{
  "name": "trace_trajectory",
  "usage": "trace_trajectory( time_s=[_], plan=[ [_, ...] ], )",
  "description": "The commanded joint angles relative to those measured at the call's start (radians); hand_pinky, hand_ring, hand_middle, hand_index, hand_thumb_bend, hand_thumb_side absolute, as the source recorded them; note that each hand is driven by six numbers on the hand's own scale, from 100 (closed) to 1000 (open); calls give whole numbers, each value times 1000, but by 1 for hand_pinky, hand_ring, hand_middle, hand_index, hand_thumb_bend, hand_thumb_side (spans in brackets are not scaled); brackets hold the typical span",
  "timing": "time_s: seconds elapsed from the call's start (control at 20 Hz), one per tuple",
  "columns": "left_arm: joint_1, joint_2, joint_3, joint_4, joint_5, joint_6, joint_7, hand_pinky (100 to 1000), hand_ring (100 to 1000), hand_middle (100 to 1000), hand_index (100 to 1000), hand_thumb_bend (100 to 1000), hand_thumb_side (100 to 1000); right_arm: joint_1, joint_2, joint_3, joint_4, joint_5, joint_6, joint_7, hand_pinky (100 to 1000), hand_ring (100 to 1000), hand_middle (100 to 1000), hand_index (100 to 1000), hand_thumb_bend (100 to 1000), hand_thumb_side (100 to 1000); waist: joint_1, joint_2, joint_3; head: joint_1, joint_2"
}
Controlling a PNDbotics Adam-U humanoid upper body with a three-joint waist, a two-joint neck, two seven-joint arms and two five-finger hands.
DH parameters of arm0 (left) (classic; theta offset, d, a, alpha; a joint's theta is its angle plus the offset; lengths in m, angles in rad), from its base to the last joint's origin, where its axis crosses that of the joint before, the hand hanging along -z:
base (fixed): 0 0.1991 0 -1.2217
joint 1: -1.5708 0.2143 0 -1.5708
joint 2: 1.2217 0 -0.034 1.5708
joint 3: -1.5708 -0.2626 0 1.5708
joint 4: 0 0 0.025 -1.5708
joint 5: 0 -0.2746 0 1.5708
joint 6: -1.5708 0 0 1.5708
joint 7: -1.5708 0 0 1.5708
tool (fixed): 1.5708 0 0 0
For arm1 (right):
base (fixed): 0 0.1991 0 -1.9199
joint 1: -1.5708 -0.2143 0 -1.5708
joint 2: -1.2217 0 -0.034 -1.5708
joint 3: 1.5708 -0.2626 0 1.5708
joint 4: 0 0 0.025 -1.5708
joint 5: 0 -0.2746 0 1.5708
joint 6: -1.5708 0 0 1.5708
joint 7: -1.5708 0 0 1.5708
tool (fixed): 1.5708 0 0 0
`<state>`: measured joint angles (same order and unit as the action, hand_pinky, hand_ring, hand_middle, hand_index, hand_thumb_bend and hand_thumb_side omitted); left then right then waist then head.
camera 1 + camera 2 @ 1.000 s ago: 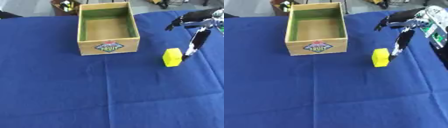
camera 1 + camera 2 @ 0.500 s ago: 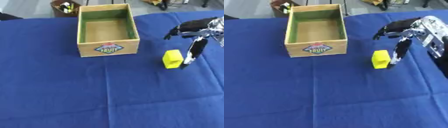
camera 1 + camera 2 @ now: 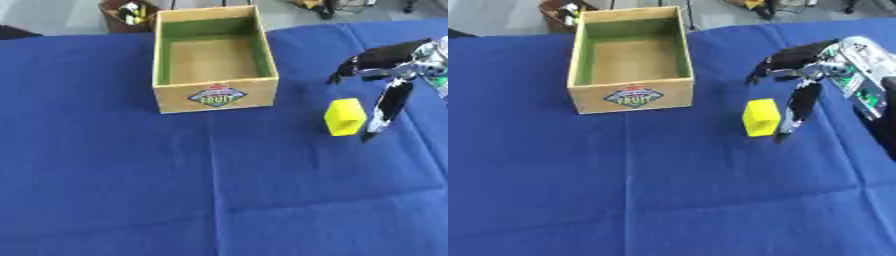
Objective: Pick up objects on the table and place them in the box.
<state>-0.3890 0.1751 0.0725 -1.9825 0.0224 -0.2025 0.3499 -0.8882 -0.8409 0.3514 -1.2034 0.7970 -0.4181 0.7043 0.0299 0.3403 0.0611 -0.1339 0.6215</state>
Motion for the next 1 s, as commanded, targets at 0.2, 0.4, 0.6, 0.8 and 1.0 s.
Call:
trace_trajectory(
  time_s=[0.2, 0.4, 0.6, 0.8, 1.0],
  plan=[
    [-15, 9, -2, -18, 5, -1, -5, 411, 579, 555, 699, 135, 1000, -10, -33, -14, 0, 5, -3, -3, 860, 896, 777, 924, 750, 445, 0, -14, -4, 1, -17],
    [-15, 9, -2, -18, 5, -2, -6, 411, 580, 555, 699, 133, 1000, -8, -33, -13, -8, 2, 8, -22, 850, 886, 758, 910, 676, 448, 1, -11, -6, 2, -31],
    [-16, 9, -2, -18, 5, -2, -6, 411, 580, 555, 699, 132, 1000, 3, -39, -8, -27, 23, 32, -16, 860, 904, 804, 957, 736, 464, 2, -8, -6, 9, -42],
    [-16, 9, -2, -18, 5, -2, -6, 411, 581, 555, 698, 131, 1000, 19, -50, -10, -61, 46, 65, -23, 858, 902, 802, 956, 747, 470, 3, -4, -6, 17, -53],
    [-16, 7, -2, -18, 4, -2, -5, 411, 581, 556, 698, 130, 1000, 37, -64, -12, -110, 41, 99, -25, 857, 901, 798, 947, 727, 475, 3, 0, -9, 22, -58]
  ],
)
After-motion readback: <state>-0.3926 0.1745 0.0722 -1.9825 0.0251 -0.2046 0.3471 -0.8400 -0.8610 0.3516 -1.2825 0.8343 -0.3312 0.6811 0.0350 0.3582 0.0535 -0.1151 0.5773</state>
